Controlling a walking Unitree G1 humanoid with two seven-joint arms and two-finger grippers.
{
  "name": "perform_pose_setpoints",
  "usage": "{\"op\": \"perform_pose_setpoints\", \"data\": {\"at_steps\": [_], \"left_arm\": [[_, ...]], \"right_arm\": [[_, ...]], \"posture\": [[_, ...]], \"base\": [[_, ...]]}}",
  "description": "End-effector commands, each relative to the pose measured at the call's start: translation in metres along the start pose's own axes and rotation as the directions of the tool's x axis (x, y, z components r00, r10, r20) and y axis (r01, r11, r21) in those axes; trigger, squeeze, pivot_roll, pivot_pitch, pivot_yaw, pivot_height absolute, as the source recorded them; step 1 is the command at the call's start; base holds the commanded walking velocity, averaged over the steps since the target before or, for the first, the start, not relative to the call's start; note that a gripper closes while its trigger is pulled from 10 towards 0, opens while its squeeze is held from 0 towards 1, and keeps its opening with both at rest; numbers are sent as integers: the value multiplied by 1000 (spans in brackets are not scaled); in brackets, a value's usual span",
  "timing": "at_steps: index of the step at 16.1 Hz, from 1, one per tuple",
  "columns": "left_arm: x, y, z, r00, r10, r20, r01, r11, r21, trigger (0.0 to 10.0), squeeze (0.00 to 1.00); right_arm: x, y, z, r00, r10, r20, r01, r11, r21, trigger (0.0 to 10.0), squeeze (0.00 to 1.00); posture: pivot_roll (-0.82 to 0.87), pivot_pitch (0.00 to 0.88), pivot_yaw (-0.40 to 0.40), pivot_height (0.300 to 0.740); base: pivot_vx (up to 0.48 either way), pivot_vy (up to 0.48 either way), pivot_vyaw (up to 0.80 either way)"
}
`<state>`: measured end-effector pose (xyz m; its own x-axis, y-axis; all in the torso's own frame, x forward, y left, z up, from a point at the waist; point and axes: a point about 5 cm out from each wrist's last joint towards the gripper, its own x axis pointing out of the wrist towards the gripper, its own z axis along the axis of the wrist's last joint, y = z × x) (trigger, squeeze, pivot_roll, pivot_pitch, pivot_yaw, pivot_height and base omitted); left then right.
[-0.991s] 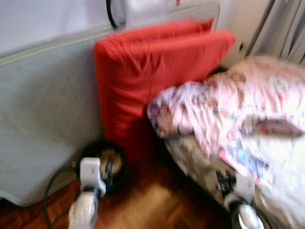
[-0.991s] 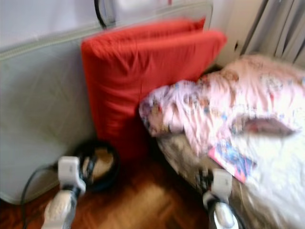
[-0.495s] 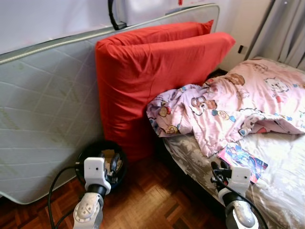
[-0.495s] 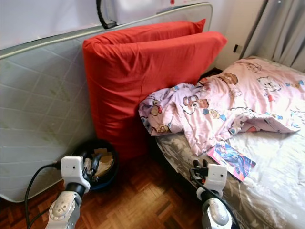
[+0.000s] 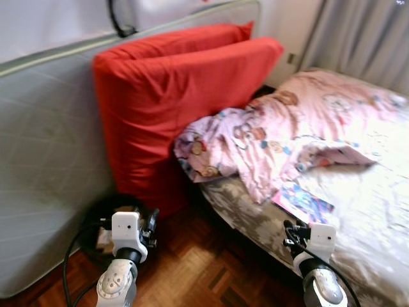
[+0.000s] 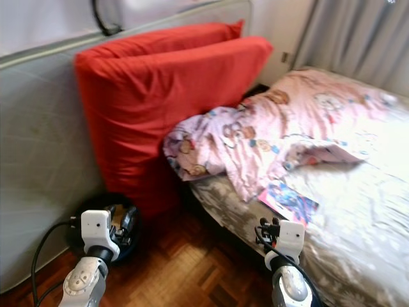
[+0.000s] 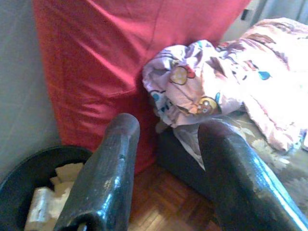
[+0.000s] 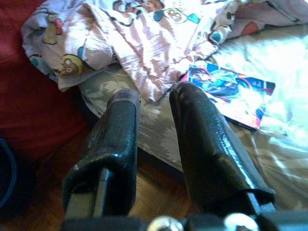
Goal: Clean up the room
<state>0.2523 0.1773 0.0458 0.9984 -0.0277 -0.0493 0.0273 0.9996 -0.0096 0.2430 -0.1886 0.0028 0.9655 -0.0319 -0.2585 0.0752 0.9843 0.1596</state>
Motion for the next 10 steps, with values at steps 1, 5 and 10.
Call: {"op": "perform_pose_setpoints", "data": {"at_steps": [1,5,10], "left_arm": [[3,1,5,1000,-4,13,4,1000,-5,10000,0],[7,3,6,1000,-10,8,10,1000,-24,10000,0],[6,8,6,1000,-9,4,9,1000,-27,10000,0]], "right_arm": [[0,0,1,1000,0,-1,0,1000,7,10000,0],[1,0,-2,1000,3,-17,-2,1000,15,10000,0],[5,1,-1,1000,16,-16,-16,1000,19,10000,0]], "posture": [[-20,0,-40,740],[-17,2,-44,740],[-15,7,-46,740]], "base": [[0,-416,-775],[0,-104,-781],[0,0,-469]]}}
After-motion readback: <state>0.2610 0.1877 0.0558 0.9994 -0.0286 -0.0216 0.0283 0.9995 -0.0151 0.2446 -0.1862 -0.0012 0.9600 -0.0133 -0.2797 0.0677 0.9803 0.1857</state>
